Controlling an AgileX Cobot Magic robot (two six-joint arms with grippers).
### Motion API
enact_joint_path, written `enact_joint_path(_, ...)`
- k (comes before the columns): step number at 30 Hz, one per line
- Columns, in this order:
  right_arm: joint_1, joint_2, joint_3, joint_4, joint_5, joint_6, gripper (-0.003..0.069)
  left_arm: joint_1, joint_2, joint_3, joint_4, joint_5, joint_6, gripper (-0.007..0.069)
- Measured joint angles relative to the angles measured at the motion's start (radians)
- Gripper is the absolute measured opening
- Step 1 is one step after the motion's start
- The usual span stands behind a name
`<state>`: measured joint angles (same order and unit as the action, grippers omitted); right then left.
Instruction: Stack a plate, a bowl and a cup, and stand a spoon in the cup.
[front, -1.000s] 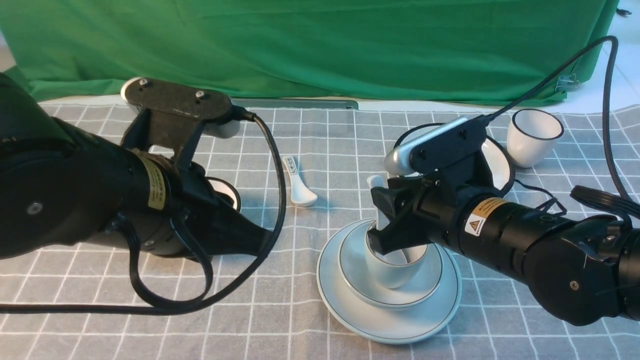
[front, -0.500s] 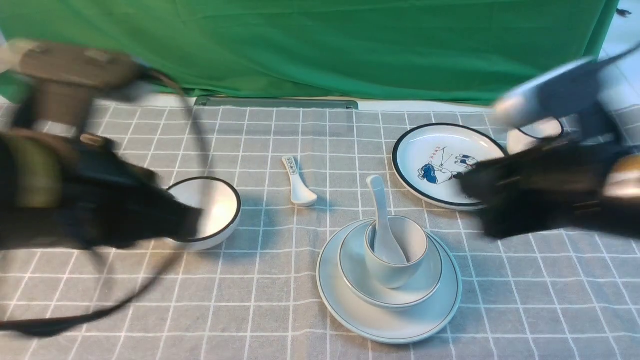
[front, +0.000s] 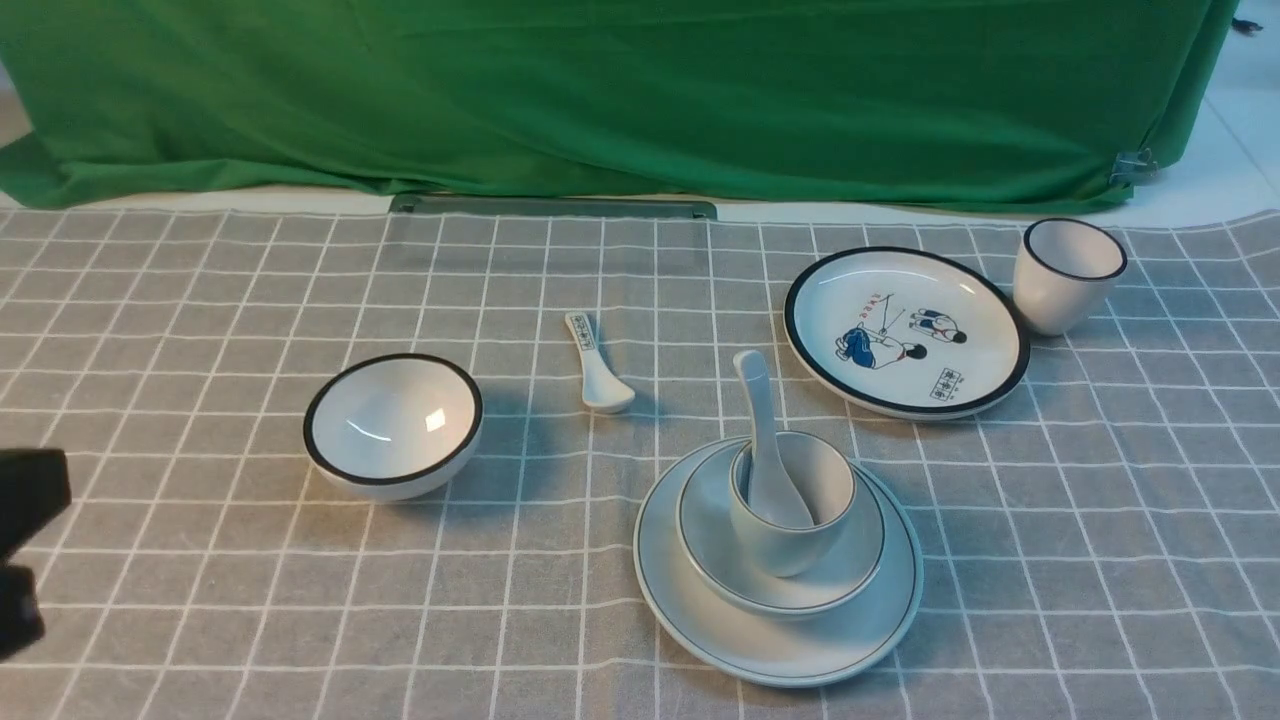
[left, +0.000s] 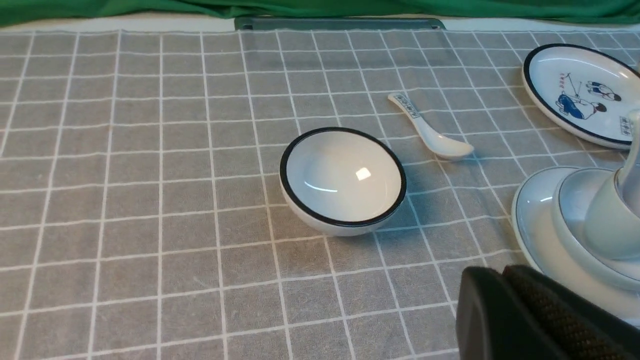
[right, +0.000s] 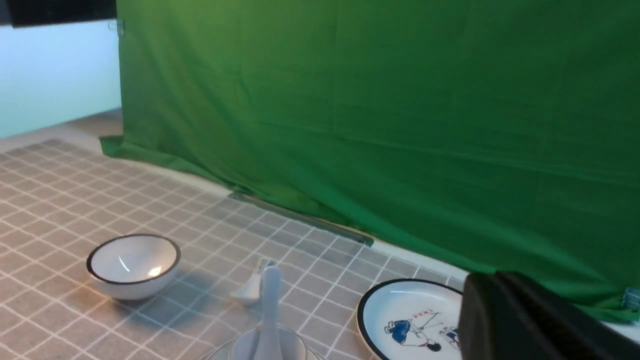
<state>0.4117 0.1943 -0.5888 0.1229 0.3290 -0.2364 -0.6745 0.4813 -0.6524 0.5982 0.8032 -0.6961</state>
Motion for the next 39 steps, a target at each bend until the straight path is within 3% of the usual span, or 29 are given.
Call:
enact_joint_path(13,0.000,-0.098,0.066,0.000,-0.053,0.020,0.0034,0.000,-0.039,0.111,0.002,-0.243,-0.011,0.0009)
enact_joint_path(32,0.000,-0.098,0.066,0.000,-0.053,0.020,0.0080,0.000,-0.042,0.129,0.002,-0.295,-0.002,0.0013)
enact_joint_path(36,0.000,-0.098,0.066,0.001,-0.053,0.020,0.0087,0.012,-0.070,0.201,-0.043,-0.440,0.104,0.0013)
enact_joint_path(39,0.000,-0.098,0.066,0.001,-0.053,0.020,0.0089,0.072,-0.130,0.287,-0.235,-0.561,0.348,0.0013)
